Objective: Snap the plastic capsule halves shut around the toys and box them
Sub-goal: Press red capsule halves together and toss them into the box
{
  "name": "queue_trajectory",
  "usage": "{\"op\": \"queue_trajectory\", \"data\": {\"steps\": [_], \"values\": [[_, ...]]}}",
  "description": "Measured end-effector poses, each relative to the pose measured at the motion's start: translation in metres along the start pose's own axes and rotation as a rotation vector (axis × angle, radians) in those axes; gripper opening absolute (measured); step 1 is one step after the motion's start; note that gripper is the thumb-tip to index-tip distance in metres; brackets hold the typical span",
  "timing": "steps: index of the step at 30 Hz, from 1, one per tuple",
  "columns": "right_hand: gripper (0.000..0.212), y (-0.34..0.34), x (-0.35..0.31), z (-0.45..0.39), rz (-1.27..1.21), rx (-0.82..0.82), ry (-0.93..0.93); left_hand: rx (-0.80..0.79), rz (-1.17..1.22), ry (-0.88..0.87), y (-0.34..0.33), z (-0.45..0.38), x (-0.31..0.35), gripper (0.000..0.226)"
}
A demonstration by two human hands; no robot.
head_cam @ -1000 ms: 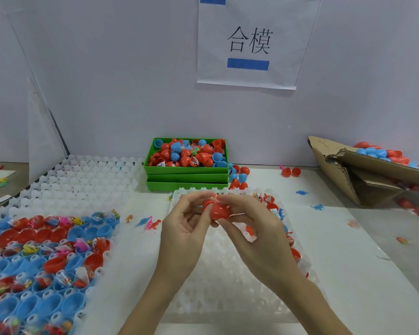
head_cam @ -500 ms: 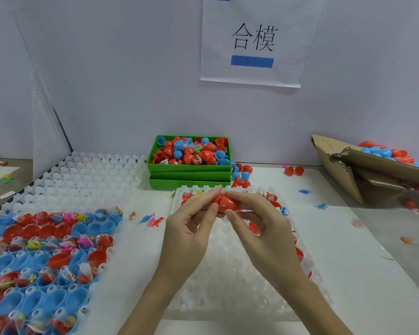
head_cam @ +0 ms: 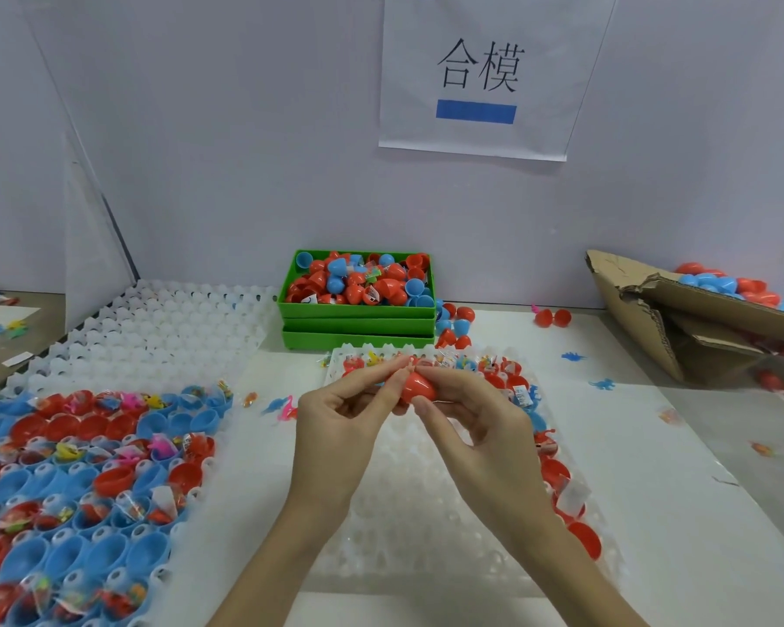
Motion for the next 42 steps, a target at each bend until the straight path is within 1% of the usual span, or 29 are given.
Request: {"op": "queue_trajectory", "data": {"steps": [2, 6, 10, 13, 15, 17, 19, 22, 25, 30, 36, 42], "values": [[0.034, 0.001, -0.001, 0.000, -0.029, 0.009, -0.003, -0.051, 0.010, 0.001, -0.002, 0.000, 0.001, 0.027], [0.032, 0.004, -0.003, -0.002, -0.077, 0.036, 0.009, -0.137, 0.022, -0.055, -0.004, 0.000, 0.006, 0.030], [0.032, 0.003, -0.004, -0.001, -0.073, 0.021, 0.012, -0.120, 0.027, -0.084, -0.005, 0.000, 0.006, 0.031], [0.032, 0.004, -0.005, -0.001, -0.070, 0.029, 0.010, -0.113, 0.067, -0.059, -0.003, -0.001, 0.005, 0.029], [0.032, 0.006, -0.004, -0.002, -0.071, 0.044, -0.008, -0.183, 0.100, -0.052, -0.001, -0.002, 0.005, 0.034], [0.033, 0.009, -0.002, -0.004, -0.074, 0.050, -0.030, -0.240, 0.081, -0.081, -0.001, -0.002, 0.006, 0.038], [0.032, 0.011, -0.001, -0.004, -0.090, 0.035, -0.054, -0.220, 0.037, -0.109, -0.001, -0.003, 0.005, 0.040], [0.031, 0.011, -0.002, -0.005, -0.118, -0.037, -0.085, -0.146, -0.041, -0.146, 0.002, -0.004, 0.003, 0.037], [0.033, 0.010, -0.004, -0.006, -0.122, -0.080, -0.085, -0.130, -0.105, -0.188, 0.004, -0.005, 0.003, 0.036], [0.034, 0.012, -0.004, -0.008, -0.132, -0.063, -0.105, -0.161, -0.111, -0.250, 0.003, -0.005, 0.003, 0.039], [0.034, 0.016, -0.005, -0.010, -0.123, -0.117, -0.093, -0.179, -0.133, -0.275, 0.003, -0.005, 0.002, 0.041], [0.041, 0.016, -0.004, -0.008, -0.004, -0.085, -0.037, -0.143, -0.138, -0.294, 0.000, -0.001, 0.002, 0.040]]}}
Point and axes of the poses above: each hand's wrist, its own z-axis away from the middle knuckle, its own y-axis out of the back of the hand, x = y × z, the point moved 3 cm from there along -z, towards the middle knuckle, and after that the axes turned 5 degrees about -y, right-handed, at the moved point
